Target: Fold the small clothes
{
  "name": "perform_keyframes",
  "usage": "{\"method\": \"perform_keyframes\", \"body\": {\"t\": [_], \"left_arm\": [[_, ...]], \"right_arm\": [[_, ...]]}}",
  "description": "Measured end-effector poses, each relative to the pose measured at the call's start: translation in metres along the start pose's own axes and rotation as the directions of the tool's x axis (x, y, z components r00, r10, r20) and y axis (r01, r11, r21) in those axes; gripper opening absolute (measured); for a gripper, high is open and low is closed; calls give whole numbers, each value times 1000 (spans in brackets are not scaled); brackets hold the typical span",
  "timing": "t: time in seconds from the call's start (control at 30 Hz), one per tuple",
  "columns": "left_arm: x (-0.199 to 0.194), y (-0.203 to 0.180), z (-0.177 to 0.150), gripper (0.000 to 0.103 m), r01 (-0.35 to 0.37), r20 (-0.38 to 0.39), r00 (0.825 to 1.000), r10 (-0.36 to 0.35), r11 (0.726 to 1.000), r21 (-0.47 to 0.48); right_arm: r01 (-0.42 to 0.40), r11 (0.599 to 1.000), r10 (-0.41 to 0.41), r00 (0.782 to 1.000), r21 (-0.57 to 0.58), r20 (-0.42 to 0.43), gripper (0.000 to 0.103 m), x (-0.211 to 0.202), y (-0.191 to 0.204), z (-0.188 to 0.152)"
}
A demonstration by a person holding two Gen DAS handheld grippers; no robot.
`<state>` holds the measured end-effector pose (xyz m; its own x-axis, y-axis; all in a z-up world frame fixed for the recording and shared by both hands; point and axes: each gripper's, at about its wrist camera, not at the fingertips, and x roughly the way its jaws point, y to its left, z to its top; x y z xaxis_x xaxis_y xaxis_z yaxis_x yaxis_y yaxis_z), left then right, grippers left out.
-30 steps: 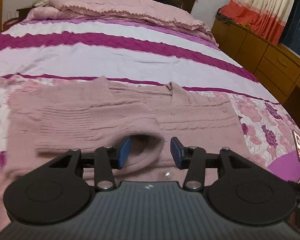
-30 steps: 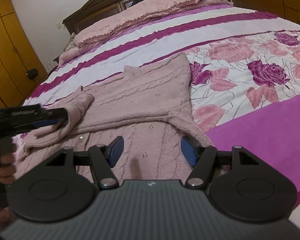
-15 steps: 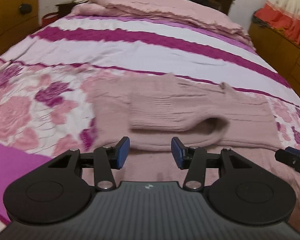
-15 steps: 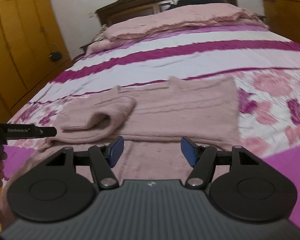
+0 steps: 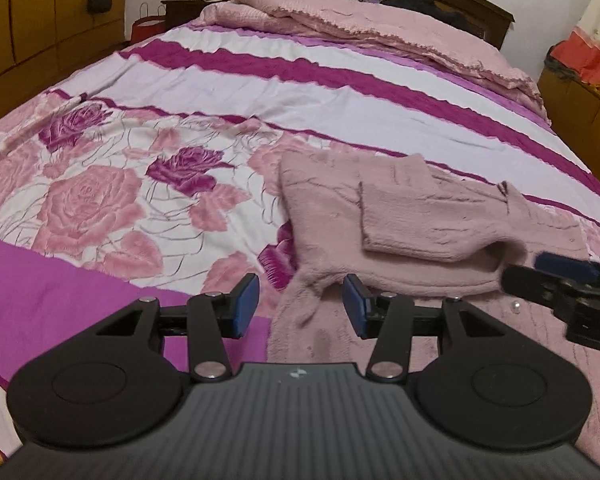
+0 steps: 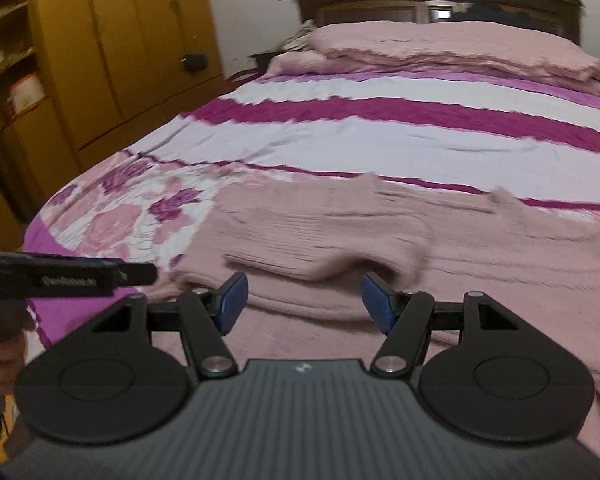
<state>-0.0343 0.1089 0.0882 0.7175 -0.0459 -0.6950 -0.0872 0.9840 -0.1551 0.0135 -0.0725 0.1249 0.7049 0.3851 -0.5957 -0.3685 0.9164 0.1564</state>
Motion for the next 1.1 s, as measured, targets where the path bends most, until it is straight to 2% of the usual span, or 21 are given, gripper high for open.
{"method": "perform_keyframes", "body": {"t": [0.3, 0.47, 0.67, 0.73, 0.83, 1.1], "left_arm": [[7, 16, -6, 54, -8, -11, 1000, 7, 999, -33], [9, 20, -6, 54, -3, -11, 1000, 2, 999, -42], [10, 18, -6, 54, 10, -9, 1000, -10, 999, -39], [11, 16, -5, 54, 12, -10, 1000, -12, 999, -38], [11, 13, -5, 54, 17, -7, 1000, -17, 999, -34], [2, 2, 2, 54, 31, 21, 999, -31, 999, -7]], "right_arm": [[-57, 993, 53, 998, -99, -40, 65, 57, 28, 14], [-67, 987, 56, 995, -145, -80, 63, 87, 35, 10], [-39, 989, 28, 996, -143, -79, 36, 95, 31, 5], [-32, 991, 23, 997, -127, -73, 16, 94, 27, 7], [-25, 996, 22, 999, -90, -43, 13, 86, 20, 11], [24, 1000, -22, 997, -20, 79, 12, 45, -2, 26]]}}
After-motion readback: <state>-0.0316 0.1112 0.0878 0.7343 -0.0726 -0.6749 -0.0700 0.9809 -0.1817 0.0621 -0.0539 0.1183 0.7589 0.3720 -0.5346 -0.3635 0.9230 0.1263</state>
